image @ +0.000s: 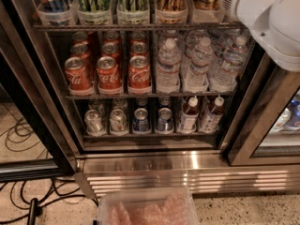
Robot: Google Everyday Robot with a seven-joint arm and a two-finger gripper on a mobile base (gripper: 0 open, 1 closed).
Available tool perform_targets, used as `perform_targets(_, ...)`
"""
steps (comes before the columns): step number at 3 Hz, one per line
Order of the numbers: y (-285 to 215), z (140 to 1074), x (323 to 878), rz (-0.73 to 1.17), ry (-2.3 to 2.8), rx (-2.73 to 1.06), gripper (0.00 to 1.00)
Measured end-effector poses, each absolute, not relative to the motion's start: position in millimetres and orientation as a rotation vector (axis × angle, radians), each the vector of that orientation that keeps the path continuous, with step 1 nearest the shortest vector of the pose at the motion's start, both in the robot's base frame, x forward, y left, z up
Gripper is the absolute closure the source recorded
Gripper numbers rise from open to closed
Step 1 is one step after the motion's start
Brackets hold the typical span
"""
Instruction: Pick orange can from top shelf of fridge
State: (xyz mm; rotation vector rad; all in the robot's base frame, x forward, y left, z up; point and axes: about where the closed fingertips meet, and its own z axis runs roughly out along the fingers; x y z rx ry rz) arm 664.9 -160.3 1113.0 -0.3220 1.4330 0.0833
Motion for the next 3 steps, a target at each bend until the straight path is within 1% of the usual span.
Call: perform_targets(3,-159.9,1116.5,662.3,0.084,1.431,-0.321,1.00)
